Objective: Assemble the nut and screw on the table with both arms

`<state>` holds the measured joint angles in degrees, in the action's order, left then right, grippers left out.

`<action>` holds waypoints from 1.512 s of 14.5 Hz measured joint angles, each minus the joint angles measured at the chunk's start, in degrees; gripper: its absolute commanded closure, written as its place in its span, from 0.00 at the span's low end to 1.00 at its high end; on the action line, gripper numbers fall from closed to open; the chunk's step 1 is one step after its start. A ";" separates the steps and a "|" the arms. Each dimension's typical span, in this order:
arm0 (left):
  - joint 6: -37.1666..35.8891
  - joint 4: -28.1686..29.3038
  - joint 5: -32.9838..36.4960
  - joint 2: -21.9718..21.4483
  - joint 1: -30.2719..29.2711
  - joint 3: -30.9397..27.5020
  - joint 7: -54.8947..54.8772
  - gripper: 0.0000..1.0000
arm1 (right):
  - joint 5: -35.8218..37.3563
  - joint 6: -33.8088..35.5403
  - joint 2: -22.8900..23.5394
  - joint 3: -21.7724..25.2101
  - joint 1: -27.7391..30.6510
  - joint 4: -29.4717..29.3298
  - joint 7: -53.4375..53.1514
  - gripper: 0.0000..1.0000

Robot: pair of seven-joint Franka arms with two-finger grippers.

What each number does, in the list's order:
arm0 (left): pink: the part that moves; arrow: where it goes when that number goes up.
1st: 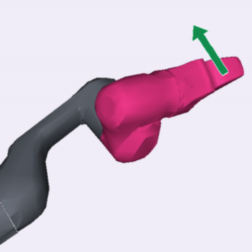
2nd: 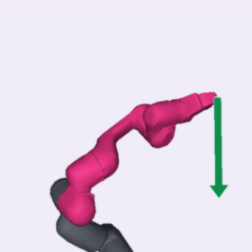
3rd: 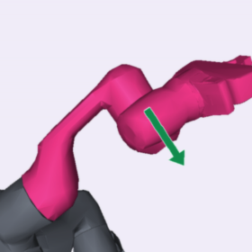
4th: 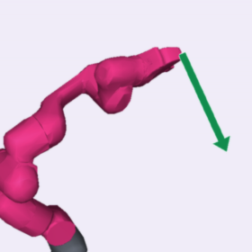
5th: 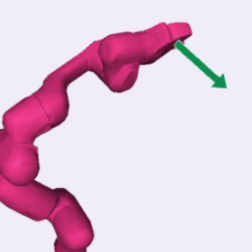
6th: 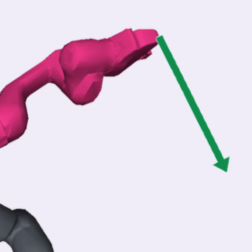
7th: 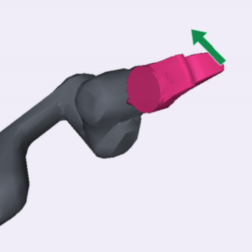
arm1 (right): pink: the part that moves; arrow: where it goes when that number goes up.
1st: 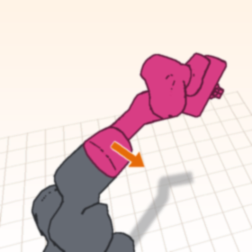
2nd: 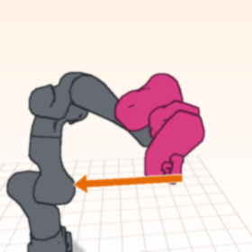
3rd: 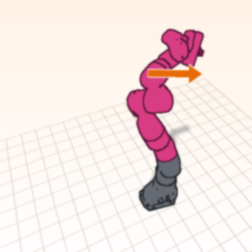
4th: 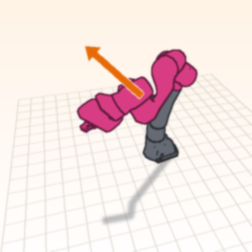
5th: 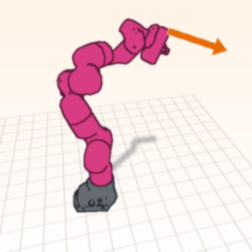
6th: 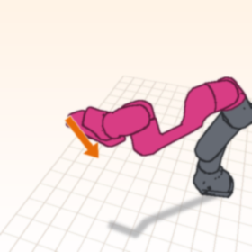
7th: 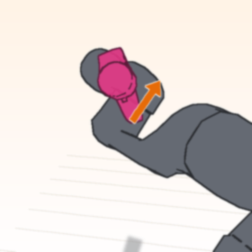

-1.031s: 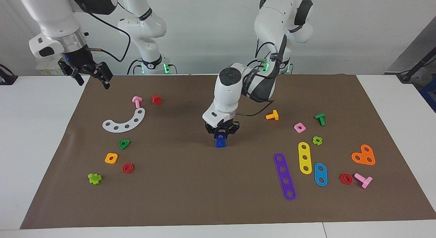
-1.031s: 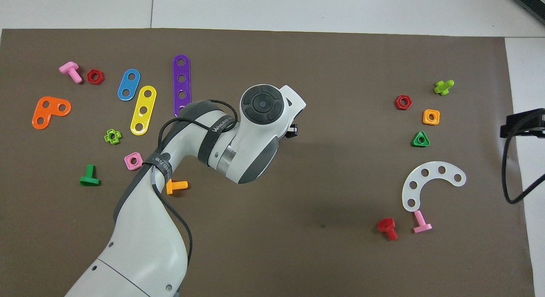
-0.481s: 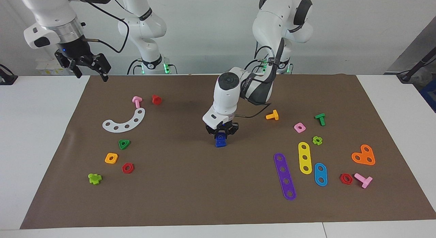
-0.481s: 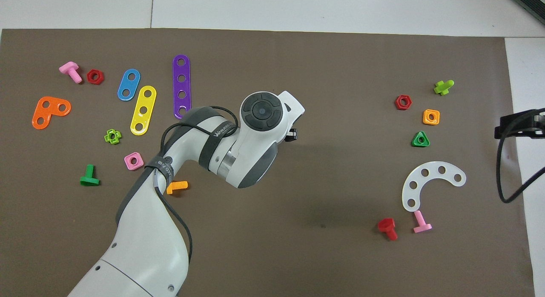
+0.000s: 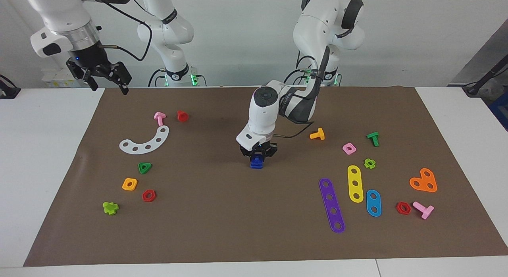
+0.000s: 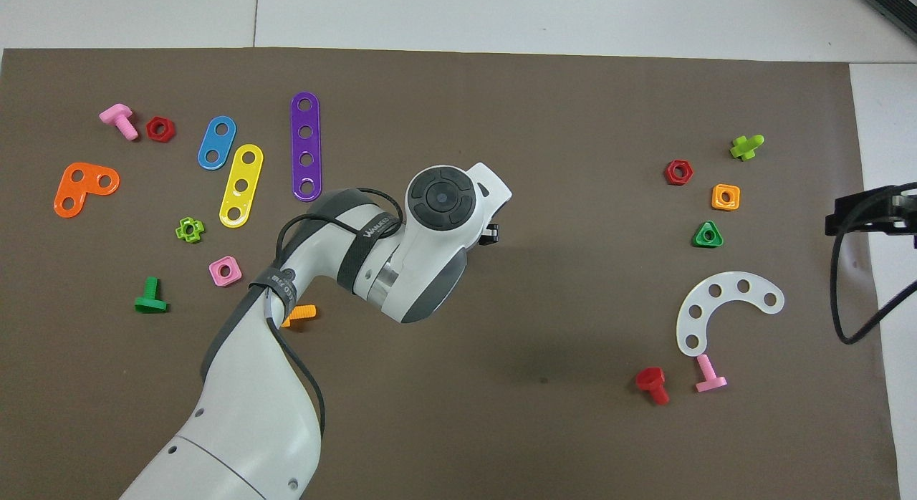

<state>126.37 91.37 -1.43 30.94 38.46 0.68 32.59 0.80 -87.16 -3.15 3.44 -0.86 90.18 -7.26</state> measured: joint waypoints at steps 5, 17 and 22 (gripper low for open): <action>0.06 -0.19 0.01 -0.10 0.00 -0.22 0.00 0.00 | -0.80 0.00 0.00 -0.02 -0.02 0.27 0.00 0.00; -31.84 -9.20 0.00 -14.28 -15.22 -2.44 -12.94 0.00 | -0.81 -0.16 0.00 -0.02 -0.02 0.57 0.00 0.00; -35.54 -2.74 0.06 -20.70 -24.89 -2.68 -26.05 0.03 | -0.81 -0.16 0.00 -0.02 -0.02 0.57 0.00 0.00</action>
<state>90.83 88.63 -1.37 10.24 13.57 -2.01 6.54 -0.01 -87.32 -3.15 3.43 -0.89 90.75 -7.26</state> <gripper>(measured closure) 0.022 0.000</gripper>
